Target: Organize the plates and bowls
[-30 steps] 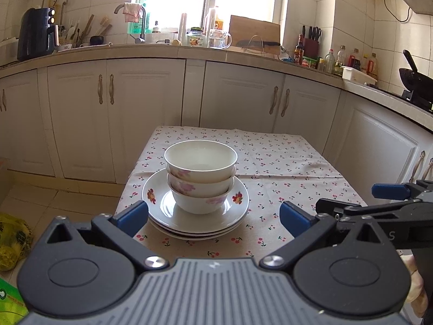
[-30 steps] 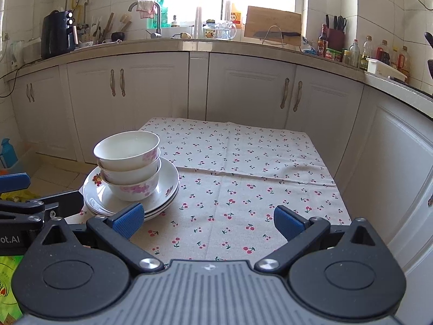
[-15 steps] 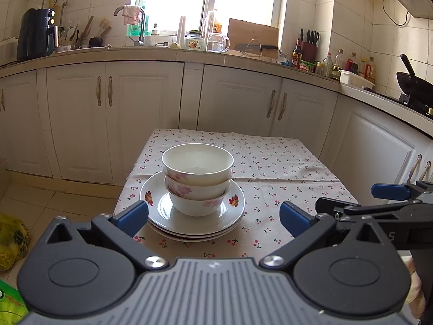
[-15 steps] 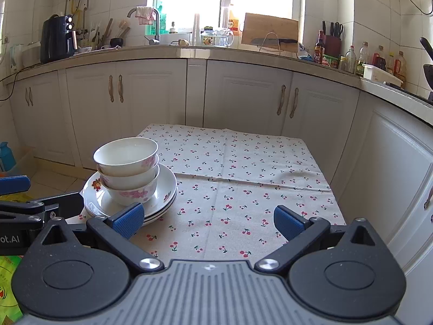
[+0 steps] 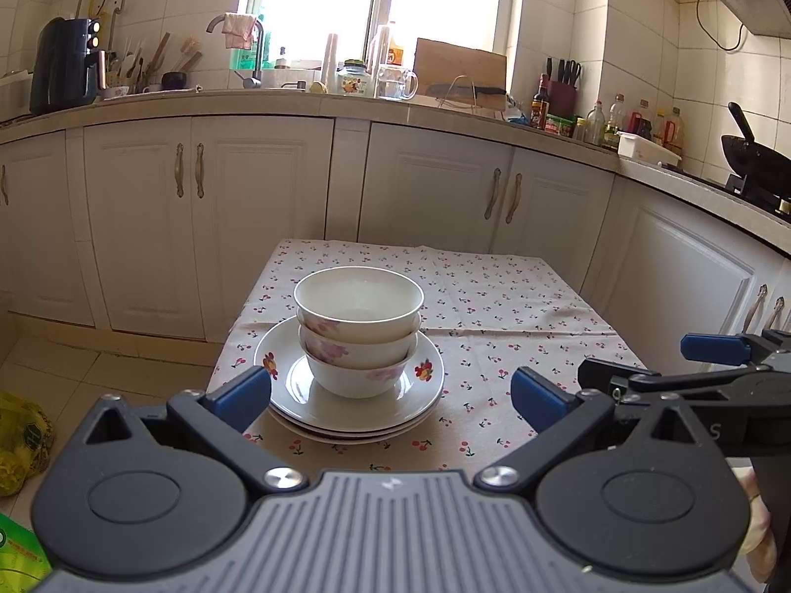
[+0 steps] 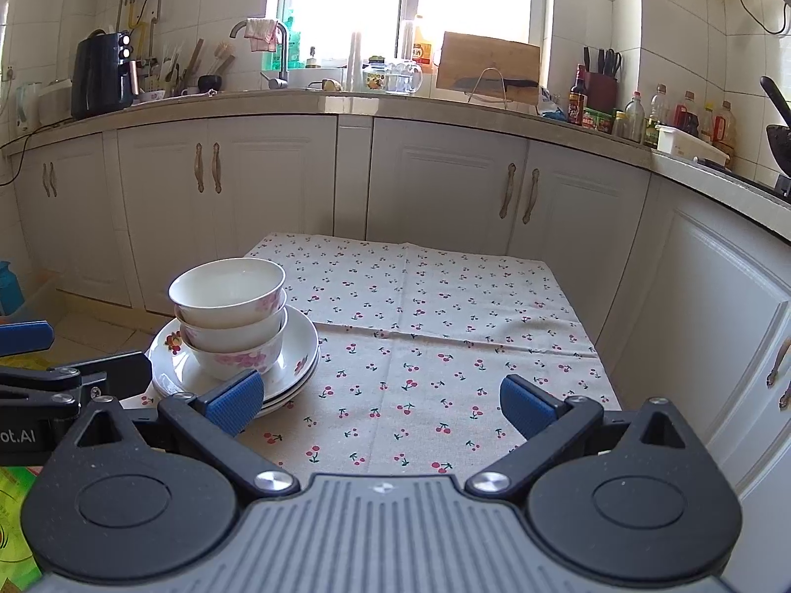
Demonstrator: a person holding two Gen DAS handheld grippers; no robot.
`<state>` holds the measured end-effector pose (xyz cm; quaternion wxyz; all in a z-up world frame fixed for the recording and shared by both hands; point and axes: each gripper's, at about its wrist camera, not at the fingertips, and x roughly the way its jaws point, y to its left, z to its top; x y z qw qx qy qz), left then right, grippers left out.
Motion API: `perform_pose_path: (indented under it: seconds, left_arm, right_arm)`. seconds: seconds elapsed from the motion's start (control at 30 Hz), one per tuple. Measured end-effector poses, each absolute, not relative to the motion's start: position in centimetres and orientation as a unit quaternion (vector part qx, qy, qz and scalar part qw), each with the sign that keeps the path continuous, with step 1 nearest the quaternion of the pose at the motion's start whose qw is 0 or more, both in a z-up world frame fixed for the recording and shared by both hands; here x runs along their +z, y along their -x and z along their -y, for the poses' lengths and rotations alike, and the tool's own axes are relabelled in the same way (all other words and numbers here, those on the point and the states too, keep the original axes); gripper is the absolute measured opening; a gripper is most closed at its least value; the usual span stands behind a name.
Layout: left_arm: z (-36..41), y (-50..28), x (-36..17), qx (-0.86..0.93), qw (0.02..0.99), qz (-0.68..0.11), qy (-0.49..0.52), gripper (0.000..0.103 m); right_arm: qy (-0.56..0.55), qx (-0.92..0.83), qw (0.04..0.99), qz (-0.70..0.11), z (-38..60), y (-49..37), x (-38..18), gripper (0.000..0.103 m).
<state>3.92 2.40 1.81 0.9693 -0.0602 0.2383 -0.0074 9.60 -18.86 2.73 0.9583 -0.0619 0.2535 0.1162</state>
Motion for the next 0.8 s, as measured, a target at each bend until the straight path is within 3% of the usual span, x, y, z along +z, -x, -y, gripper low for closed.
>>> perform_pose_path:
  seconds: [0.8]
  left_arm:
    - [-2.4,-3.75,2.11,-0.01,0.97,-0.234,0.062,0.102]
  right_arm:
    - [0.063,0.11,0.961,-0.247,18.85,-9.35,3.17,0.103]
